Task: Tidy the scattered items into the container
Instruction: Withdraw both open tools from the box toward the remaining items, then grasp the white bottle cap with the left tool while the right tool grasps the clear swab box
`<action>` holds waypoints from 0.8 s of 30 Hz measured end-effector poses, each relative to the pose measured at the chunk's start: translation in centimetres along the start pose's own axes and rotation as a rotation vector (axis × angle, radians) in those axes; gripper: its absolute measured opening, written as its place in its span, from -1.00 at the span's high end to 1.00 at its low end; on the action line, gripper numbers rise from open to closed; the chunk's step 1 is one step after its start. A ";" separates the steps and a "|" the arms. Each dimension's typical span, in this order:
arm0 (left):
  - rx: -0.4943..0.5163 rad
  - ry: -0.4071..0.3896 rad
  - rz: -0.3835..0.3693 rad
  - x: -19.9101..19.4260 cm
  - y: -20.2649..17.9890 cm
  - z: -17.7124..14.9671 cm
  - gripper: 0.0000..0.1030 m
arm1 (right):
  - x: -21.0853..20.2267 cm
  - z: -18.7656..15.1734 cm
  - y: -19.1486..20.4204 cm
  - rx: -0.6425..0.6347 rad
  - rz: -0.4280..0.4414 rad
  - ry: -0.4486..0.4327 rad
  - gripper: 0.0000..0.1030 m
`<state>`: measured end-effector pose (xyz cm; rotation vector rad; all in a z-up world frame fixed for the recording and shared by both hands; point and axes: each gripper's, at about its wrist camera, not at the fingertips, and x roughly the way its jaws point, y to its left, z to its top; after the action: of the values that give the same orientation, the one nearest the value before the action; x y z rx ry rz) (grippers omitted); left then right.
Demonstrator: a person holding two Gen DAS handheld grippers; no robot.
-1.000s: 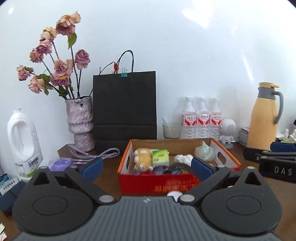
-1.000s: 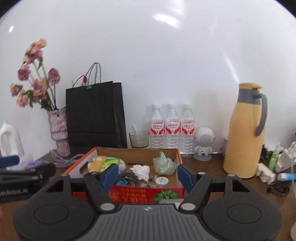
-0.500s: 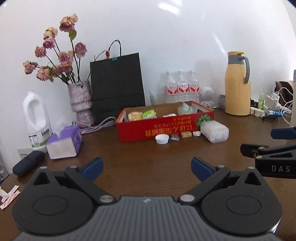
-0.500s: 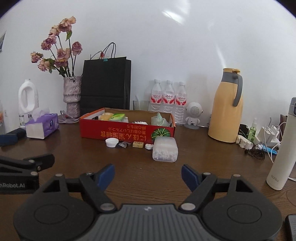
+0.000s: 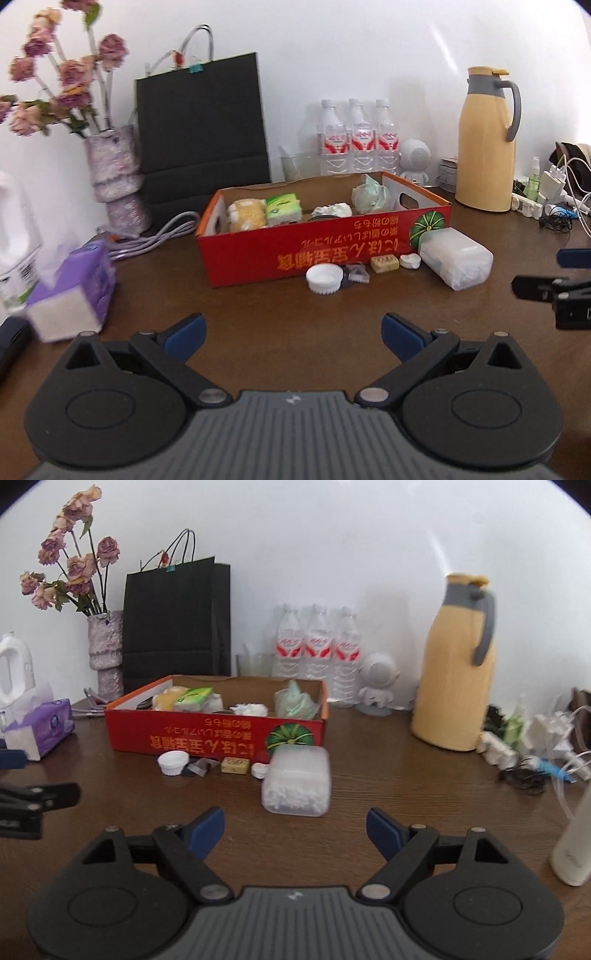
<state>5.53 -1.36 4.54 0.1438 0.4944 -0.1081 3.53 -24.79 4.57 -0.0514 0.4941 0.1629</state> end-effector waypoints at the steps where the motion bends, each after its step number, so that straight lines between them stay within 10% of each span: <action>1: 0.003 0.006 -0.019 1.2 0.1 0.6 -1.00 | 1.0 0.3 -0.1 0.006 0.021 0.007 -0.62; 13: -0.049 0.128 -0.094 13.5 0.0 4.0 -0.55 | 12.6 3.1 -1.3 0.016 -0.046 0.139 -0.62; 17: -0.057 0.147 -0.093 14.9 -0.3 3.2 -0.36 | 14.0 3.4 -1.5 0.025 -0.033 0.149 -0.57; 19: -0.064 0.134 -0.111 14.8 -0.2 3.2 0.18 | 14.4 3.3 -1.7 0.037 -0.022 0.158 -0.44; 24: -0.055 0.123 -0.099 14.0 0.0 3.3 0.20 | 14.4 3.1 -1.8 0.049 0.008 0.163 -0.26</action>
<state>19.28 -2.82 0.72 0.0724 0.6269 -0.1834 17.77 -24.18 0.42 -0.0148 0.6609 0.1555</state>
